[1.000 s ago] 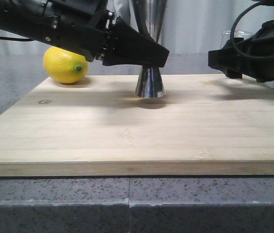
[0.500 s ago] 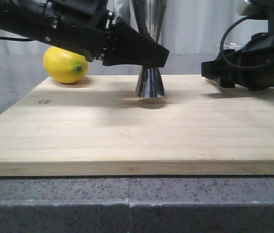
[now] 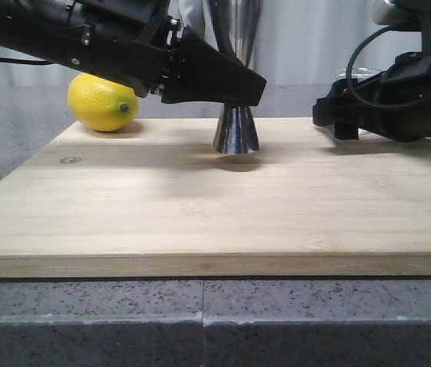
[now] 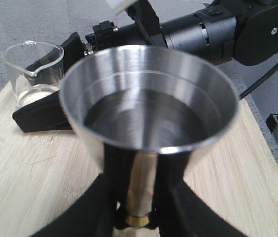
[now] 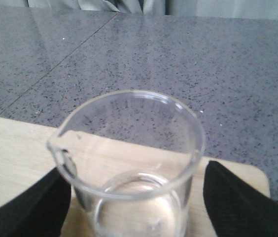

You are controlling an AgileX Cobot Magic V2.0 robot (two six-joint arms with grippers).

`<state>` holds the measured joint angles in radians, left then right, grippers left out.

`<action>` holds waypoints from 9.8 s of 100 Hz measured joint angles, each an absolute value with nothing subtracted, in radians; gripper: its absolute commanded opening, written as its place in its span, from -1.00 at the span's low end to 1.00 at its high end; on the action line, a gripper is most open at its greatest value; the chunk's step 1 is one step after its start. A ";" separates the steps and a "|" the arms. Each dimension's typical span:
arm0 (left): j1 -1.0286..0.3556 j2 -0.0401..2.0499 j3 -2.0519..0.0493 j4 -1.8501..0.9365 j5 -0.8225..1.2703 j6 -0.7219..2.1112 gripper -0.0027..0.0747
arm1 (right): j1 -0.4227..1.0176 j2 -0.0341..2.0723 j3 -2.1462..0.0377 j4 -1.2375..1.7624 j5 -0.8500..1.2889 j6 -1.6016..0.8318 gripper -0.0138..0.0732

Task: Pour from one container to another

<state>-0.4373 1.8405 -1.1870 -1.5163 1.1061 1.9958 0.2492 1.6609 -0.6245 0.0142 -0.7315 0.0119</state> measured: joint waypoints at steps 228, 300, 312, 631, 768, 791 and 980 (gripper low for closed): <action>-0.437 1.868 -1.187 -1.602 0.964 2.099 -0.20 | 0.249 1.339 -0.624 -0.030 -0.705 0.000 0.57; -0.437 1.813 -1.187 -1.511 0.912 2.004 0.43 | 0.249 1.339 -0.624 -0.030 -0.660 0.000 0.57; -0.437 1.784 -1.187 -1.453 0.889 1.946 0.43 | 0.249 1.339 -0.624 -0.030 -0.635 0.000 0.57; -0.437 0.785 -1.009 0.236 1.001 -0.246 -0.98 | 0.124 0.690 -0.885 -0.090 0.850 0.046 -0.81; -0.053 0.282 -0.312 0.000 0.197 0.000 -0.98 | 0.124 0.690 -0.885 -0.107 0.848 0.046 -0.81; -0.020 0.122 -0.058 0.000 0.022 0.005 -0.98 | 0.124 0.690 -0.885 -0.107 0.848 0.046 -0.81; -0.019 -0.006 0.005 -0.016 0.009 0.013 -0.98 | 0.082 0.521 -0.691 -0.117 0.626 0.046 -0.81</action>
<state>-0.0194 -0.0063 0.0046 -0.0162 0.0091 0.0128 0.0817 0.5207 -0.6911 -0.1170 0.6261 0.0464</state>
